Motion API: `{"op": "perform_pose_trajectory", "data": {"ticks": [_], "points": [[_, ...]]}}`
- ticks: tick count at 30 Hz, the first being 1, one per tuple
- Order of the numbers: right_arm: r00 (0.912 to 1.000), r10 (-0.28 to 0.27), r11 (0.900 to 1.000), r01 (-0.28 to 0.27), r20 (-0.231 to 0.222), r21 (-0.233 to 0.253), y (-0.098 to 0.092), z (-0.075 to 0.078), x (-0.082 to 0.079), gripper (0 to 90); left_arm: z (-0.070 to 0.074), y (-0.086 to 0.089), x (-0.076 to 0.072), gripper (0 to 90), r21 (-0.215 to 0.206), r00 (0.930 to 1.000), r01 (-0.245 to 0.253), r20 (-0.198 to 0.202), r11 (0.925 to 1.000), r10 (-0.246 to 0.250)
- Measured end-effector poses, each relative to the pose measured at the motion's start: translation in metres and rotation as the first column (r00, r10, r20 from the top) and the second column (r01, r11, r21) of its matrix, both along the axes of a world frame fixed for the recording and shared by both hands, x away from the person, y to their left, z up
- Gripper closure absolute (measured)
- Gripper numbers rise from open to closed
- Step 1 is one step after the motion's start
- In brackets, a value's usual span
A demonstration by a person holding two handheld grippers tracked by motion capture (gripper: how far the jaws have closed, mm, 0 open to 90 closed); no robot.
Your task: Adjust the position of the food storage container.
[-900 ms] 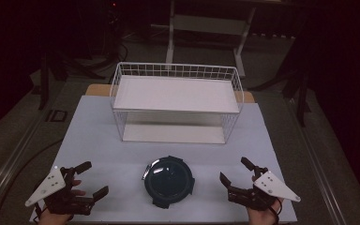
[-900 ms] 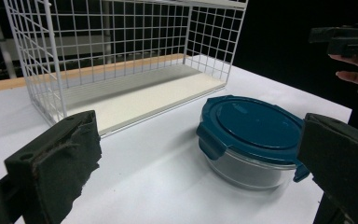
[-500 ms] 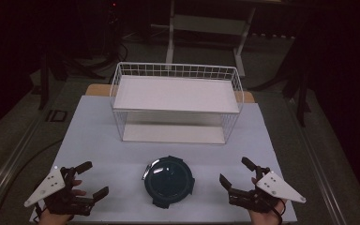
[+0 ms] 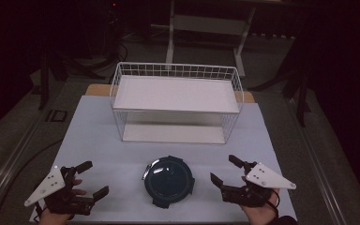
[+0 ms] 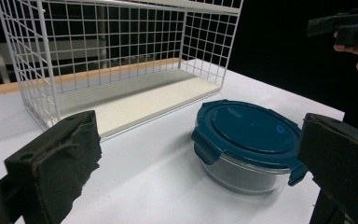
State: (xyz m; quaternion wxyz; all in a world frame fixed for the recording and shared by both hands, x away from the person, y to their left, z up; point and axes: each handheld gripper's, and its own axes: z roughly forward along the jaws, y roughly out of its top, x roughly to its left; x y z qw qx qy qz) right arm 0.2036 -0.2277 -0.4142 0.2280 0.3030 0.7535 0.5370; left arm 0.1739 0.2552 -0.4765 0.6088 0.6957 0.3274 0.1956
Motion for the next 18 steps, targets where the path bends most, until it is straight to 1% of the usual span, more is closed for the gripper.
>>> {"op": "perform_pose_trajectory", "data": {"ticks": [1, 2, 3, 5, 7, 8, 12, 13, 14, 15, 16, 18], "points": [[1.0, -0.001, 1.0, 0.001, -0.005, -0.002, 0.002, -0.001, 0.0, 24.0, 0.0, 0.0, 0.0, 0.0, 0.0, 1.0, -0.001, 0.0, 1.0, 0.001], [0.9997, 0.013, 1.0, -0.013, -0.021, -0.006, 0.004, -0.003, 0.0, 27.7, 0.0, 0.0, 0.0, 0.0, 0.0, 1.0, -0.001, -0.001, 1.0, 0.001], [0.9994, 0.016, 1.0, -0.017, -0.031, -0.012, 0.006, -0.005, -0.001, 29.5, 0.0, -0.001, 0.0, 0.0, -0.002, 1.0, 0.0, -0.002, 1.0, 0.0], [0.9986, 0.027, 0.999, -0.028, -0.047, -0.023, 0.009, -0.009, -0.002, 39.5, 0.0, -0.001, 0.0, 0.0, 0.002, 1.0, 0.0, -0.003, 1.0, 0.0], [0.9974, 0.034, 0.999, -0.036, -0.064, -0.035, 0.012, -0.014, -0.002, 44.4, 0.0, -0.001, 0.0, 0.0, 0.001, 1.0, 0.002, -0.005, 1.0, -0.002], [0.9964, 0.042, 0.998, -0.045, -0.074, -0.042, 0.014, -0.017, -0.002, 48.6, 0.0, -0.001, 0.0, 0.0, 0.002, 1.0, 0.002, -0.005, 1.0, -0.002], [0.9942, 0.043, 0.995, -0.051, -0.098, -0.081, 0.022, -0.029, -0.005, 59.8, -0.001, -0.001, 0.001, 0.0, 0.005, 1.0, 0.006, -0.004, 1.0, -0.006], [0.9928, 0.043, 0.995, -0.053, -0.112, -0.089, 0.025, -0.034, -0.006, 61.8, -0.001, -0.001, 0.001, 0.0, 0.004, 1.0, 0.006, -0.005, 1.0, -0.006], [0.9928, 0.043, 0.995, -0.053, -0.112, -0.089, 0.025, -0.034, -0.006, 61.8, -0.001, -0.001, 0.001, 0.0, 0.004, 1.0, 0.006, -0.005, 1.0, -0.006], [0.9914, 0.048, 0.994, -0.06, -0.122, -0.093, 0.026, -0.036, -0.006, 63.6, -0.001, -0.001, 0.001, 0.0, 0.005, 1.0, 0.006, -0.005, 1.0, -0.006], [0.9858, 0.067, 0.991, -0.083, -0.154, -0.105, 0.03, -0.043, -0.006, 70.4, -0.001, 0.0, 0.001, 0.0, 0.005, 1.0, 0.006, -0.005, 1.0, -0.006], [0.9807, 0.079, 0.988, -0.102, -0.179, -0.12, 0.033, -0.049, -0.007, 74.9, -0.001, 0.0, 0.001, 0.0, 0.005, 1.0, 0.005, -0.005, 1.0, -0.005]]}}
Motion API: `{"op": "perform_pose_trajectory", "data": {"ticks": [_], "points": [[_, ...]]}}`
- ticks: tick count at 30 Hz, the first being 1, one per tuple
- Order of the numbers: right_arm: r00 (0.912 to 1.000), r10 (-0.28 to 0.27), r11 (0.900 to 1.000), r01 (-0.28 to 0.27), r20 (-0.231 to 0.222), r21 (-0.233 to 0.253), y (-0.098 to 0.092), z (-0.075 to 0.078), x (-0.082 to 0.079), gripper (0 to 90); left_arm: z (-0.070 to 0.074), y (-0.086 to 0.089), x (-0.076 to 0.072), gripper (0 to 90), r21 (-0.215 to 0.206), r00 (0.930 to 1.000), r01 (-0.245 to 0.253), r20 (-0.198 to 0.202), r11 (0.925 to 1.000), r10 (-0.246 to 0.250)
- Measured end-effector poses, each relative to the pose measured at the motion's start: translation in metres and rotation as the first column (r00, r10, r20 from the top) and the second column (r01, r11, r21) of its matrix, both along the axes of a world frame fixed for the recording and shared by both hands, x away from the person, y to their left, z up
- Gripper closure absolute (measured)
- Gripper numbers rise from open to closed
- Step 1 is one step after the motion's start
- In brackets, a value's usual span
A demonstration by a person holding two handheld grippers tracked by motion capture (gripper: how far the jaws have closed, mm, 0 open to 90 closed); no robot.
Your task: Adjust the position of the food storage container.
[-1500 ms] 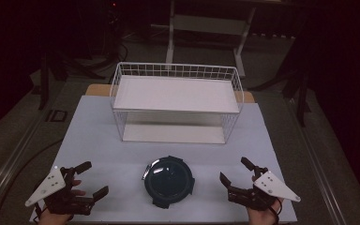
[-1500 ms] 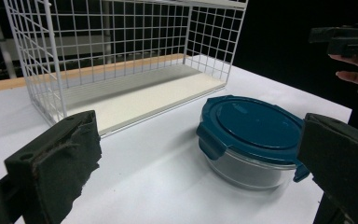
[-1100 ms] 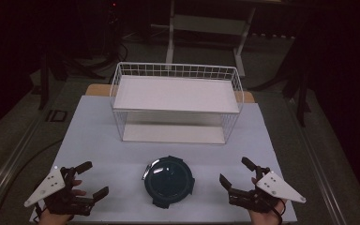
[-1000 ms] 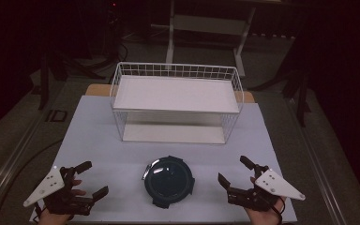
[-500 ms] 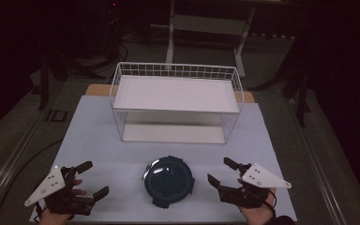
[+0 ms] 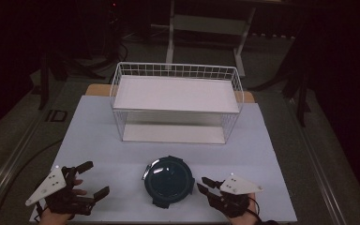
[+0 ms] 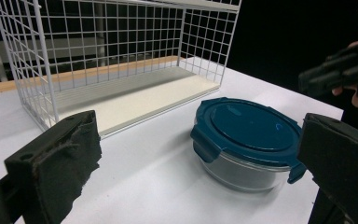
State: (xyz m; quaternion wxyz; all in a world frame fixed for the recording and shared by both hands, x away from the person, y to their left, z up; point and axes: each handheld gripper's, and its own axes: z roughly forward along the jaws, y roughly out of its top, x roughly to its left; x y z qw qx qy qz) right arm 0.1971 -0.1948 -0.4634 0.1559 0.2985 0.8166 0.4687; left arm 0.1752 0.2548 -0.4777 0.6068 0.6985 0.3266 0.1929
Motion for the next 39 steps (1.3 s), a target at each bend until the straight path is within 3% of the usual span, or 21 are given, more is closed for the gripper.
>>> {"op": "perform_pose_trajectory", "data": {"ticks": [7, 14, 24, 39], "points": [[0.9927, 0.086, 0.995, -0.09, -0.085, -0.043, 0.009, -0.015, -0.001, 88.9, 0.0, -0.001, 0.0, 0.0, 0.004, 1.0, 0.006, -0.001, 1.0, -0.006], [0.9804, 0.117, 0.989, -0.13, -0.158, -0.07, 0.018, -0.029, 0.001, 90.0, 0.0, -0.001, 0.0, 0.0, 0.007, 1.0, 0.008, -0.002, 0.9999, -0.008], [0.9783, 0.105, 0.987, -0.123, -0.179, -0.098, 0.021, -0.034, 0.006, 90.0, -0.001, -0.002, 0.0, 0.0, 0.009, 0.9999, 0.012, -0.006, 0.9999, -0.012], [0.9773, 0.099, 0.99, -0.116, -0.187, -0.084, 0.023, -0.035, 0.018, 90.0, -0.002, -0.003, 0.002, 0.0, 0.014, 0.9998, 0.017, -0.009, 0.9998, -0.016]]}}
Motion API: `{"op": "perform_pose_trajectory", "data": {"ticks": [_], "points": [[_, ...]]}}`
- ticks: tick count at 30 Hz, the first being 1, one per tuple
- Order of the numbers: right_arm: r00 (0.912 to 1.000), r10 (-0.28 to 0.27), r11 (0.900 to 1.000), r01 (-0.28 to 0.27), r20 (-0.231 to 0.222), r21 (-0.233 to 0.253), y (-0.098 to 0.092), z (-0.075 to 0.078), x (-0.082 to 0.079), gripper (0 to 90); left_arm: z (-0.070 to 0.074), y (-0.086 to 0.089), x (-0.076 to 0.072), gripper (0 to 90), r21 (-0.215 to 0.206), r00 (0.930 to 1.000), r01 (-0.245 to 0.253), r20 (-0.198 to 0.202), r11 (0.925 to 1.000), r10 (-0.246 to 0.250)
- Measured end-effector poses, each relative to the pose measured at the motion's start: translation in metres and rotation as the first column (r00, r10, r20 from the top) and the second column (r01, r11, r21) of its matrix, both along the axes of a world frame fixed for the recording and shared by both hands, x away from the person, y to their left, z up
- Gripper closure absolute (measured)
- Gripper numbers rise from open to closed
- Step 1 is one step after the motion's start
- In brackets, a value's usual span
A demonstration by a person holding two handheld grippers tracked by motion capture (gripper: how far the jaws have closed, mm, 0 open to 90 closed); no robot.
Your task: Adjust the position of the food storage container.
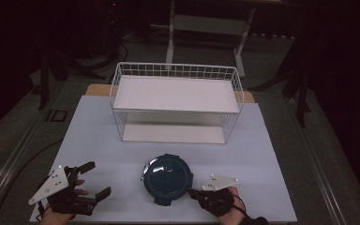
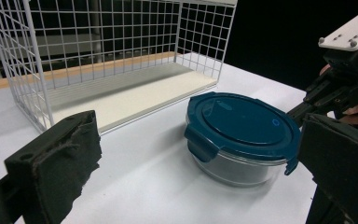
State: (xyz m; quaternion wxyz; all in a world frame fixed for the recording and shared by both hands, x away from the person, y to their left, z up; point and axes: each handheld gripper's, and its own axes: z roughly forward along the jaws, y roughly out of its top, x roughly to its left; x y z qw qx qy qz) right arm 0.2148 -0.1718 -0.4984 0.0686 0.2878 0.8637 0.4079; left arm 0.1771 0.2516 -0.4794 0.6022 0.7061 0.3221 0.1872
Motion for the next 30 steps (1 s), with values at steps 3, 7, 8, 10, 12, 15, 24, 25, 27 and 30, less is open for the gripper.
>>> {"op": "perform_pose_trajectory", "data": {"ticks": [3, 7, 8, 10, 12, 15, 24, 25, 27, 30], "points": [[1.0, 0.005, 1.0, -0.005, 0.0, 0.003, 0.003, 0.0, 0.003, 90.0, 0.0, 0.0, 0.0, 0.0, 0.0, 1.0, 0.001, 0.001, 1.0, -0.001], [1.0, 0.009, 1.0, -0.009, 0.001, 0.002, 0.007, 0.0, 0.008, 90.0, 0.0, 0.0, 0.0, 0.0, -0.001, 1.0, 0.001, -0.002, 1.0, -0.001], [0.9999, 0.012, 1.0, -0.012, 0.0, 0.006, 0.009, -0.001, 0.009, 90.0, 0.0, 0.0, 0.0, 0.0, 0.0, 1.0, 0.002, -0.002, 1.0, -0.002], [0.9998, 0.019, 1.0, -0.019, 0.001, 0.004, 0.012, -0.001, 0.01, 90.0, 0.0, 0.0, 0.0, 0.0, 0.0, 1.0, 0.004, -0.002, 1.0, -0.004], [0.9997, 0.025, 1.0, -0.025, 0.007, 0.0, 0.016, -0.001, 0.012, 90.0, 0.0, 0.0, 0.0, 0.0, 0.0, 1.0, 0.005, -0.001, 1.0, -0.005], [0.9996, 0.025, 1.0, -0.025, 0.008, 0.001, 0.02, -0.001, 0.017, 90.0, 0.0, 0.0, 0.0, 0.0, -0.001, 1.0, 0.007, -0.003, 1.0, -0.007], [0.9993, 0.026, 1.0, -0.026, 0.026, -0.002, 0.029, -0.002, 0.028, 90.0, -0.001, -0.001, 0.0, 0.0, 0.003, 0.9999, 0.014, -0.006, 0.9999, -0.014], [0.9992, 0.026, 1.0, -0.026, 0.031, -0.003, 0.03, -0.002, 0.029, 90.0, -0.001, -0.001, 0.0, 0.0, 0.002, 0.9999, 0.014, -0.006, 0.9999, -0.014], [0.9992, 0.021, 1.0, -0.02, 0.034, -0.004, 0.031, -0.002, 0.031, 90.0, -0.001, -0.001, 0.0, 0.0, 0.001, 0.9999, 0.014, -0.005, 0.9999, -0.014], [0.9993, 0.019, 1.0, -0.019, 0.031, 0.001, 0.032, -0.002, 0.034, 90.0, -0.001, -0.001, 0.0, 0.0, 0.004, 0.9999, 0.016, -0.007, 0.9999, -0.016]]}}
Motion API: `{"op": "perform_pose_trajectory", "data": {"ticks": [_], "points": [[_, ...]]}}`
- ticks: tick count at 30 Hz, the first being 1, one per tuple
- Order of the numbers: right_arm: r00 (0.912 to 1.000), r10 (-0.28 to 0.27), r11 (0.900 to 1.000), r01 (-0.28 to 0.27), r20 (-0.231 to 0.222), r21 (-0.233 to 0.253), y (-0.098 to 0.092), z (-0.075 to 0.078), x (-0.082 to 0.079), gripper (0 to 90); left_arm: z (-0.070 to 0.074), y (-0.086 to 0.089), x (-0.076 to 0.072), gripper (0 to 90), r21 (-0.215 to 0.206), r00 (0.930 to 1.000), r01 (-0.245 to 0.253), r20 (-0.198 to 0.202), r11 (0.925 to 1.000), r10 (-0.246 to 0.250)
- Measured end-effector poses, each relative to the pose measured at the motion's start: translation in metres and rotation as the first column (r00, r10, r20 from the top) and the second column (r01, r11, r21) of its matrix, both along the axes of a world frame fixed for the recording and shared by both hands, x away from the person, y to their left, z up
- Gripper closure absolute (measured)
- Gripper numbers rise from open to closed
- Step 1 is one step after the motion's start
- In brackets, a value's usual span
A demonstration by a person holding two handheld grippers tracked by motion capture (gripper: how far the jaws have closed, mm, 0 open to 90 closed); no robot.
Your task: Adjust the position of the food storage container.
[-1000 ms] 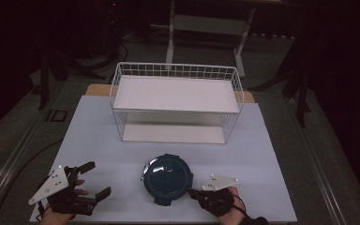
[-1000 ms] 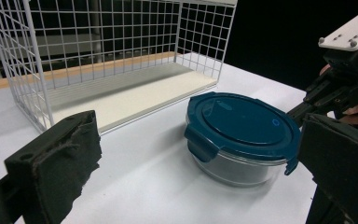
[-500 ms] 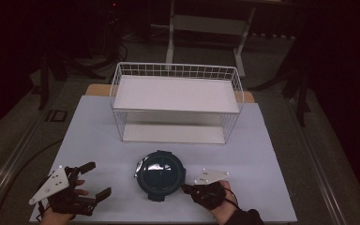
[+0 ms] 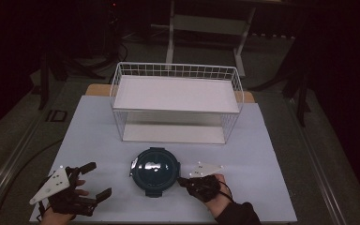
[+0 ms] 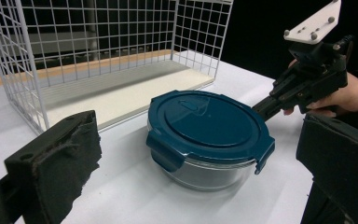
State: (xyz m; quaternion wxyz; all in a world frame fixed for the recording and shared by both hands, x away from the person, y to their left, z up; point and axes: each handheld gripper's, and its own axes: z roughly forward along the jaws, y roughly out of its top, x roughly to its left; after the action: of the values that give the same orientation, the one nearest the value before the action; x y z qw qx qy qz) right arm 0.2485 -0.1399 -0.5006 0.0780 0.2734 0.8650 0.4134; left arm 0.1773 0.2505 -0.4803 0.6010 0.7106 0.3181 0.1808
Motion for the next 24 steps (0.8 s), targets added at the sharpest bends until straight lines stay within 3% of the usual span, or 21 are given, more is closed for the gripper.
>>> {"op": "perform_pose_trajectory", "data": {"ticks": [11, 17, 19, 21, 24], "points": [[1.0, 0.005, 1.0, -0.005, -0.001, 0.013, 0.0, 0.002, 0.002, 88.9, 0.001, 0.0, -0.001, 0.0, 0.002, 1.0, 0.002, 0.002, 1.0, -0.002], [0.9988, -0.026, 0.997, 0.023, 0.041, 0.076, -0.017, 0.019, -0.002, 72.4, 0.002, -0.002, -0.002, 0.0, 0.01, 0.9994, -0.028, 0.02, 0.9996, 0.028], [0.9982, -0.033, 0.995, 0.028, 0.051, 0.092, -0.02, 0.022, -0.003, 67.2, 0.003, -0.003, -0.001, 0.0, -0.009, 0.9996, -0.024, 0.011, 0.9997, 0.024], [0.9963, -0.054, 0.99, 0.044, 0.067, 0.135, -0.027, 0.03, -0.002, 54.6, 0.005, -0.003, 0.0, 0.0, -0.024, 0.9998, -0.019, 0.003, 0.9995, 0.019], [0.9961, -0.054, 0.988, 0.043, 0.069, 0.151, -0.029, 0.033, -0.002, 51.5, 0.008, -0.004, 0.0, 0.0, -0.035, 0.9998, -0.02, -0.001, 0.9992, 0.02]]}}
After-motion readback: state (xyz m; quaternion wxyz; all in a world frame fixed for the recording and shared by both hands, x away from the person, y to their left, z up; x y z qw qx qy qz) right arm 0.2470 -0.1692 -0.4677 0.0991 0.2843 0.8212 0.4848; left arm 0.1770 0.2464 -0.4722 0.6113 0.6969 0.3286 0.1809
